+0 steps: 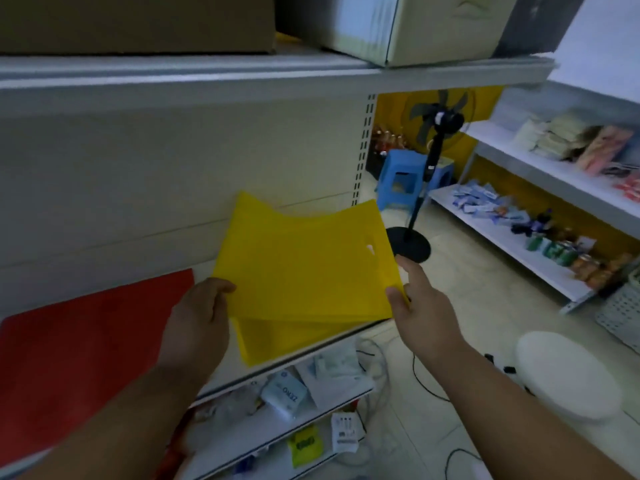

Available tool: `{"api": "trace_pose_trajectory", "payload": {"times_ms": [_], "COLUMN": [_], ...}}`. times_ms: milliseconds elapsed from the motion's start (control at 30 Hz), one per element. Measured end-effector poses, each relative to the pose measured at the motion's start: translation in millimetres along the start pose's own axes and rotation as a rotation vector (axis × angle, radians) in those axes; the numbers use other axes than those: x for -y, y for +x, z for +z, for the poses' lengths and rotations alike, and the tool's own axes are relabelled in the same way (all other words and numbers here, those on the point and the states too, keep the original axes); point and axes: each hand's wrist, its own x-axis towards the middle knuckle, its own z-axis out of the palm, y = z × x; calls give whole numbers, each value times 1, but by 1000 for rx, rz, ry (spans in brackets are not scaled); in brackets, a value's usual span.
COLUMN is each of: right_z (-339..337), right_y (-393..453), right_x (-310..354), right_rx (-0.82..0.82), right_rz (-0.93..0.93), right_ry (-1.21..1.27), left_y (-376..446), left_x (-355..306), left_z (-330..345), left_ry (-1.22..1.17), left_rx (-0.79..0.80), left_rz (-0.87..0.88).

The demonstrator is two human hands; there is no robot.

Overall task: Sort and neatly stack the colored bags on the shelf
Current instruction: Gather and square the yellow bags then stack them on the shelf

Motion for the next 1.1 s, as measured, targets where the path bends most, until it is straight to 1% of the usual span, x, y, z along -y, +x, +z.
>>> {"api": "trace_pose_trajectory", "payload": {"times_ms": [133, 300, 433, 600, 733, 833, 933, 1033, 1100], "right_z": [4, 8, 13, 14, 12, 9, 5, 9, 21], "right_y": [44, 77, 89, 98, 97, 93, 86, 68, 46], "right_x": [-28, -57, -66, -64, -60, -53, -34, 5, 46], "right_rx": [131, 261, 349, 424, 428, 379, 316, 317, 308], "right_rz": [-122, -215, -243, -342, -396, -383, -414, -527, -611], "right_ry": [-20, -135, -220, -457, -543, -615, -649, -596, -535], "left_y": [-15, -27, -28, -24, -23, -23, -30, -52, -78], "left_x": [-9, -24, -31, -32, -31, -32, -30, -21, -6], "left_z": [24, 52, 67, 74, 76, 76, 72, 55, 32], "left_ry": [137, 311, 439, 558, 615, 651, 711, 616, 574], "left_rx": [-66, -129, -126, -53, 13, 21, -58, -103, -136], "left_rz": [-117, -234, -277, -294, -325, -319, -249, -201, -179]}}
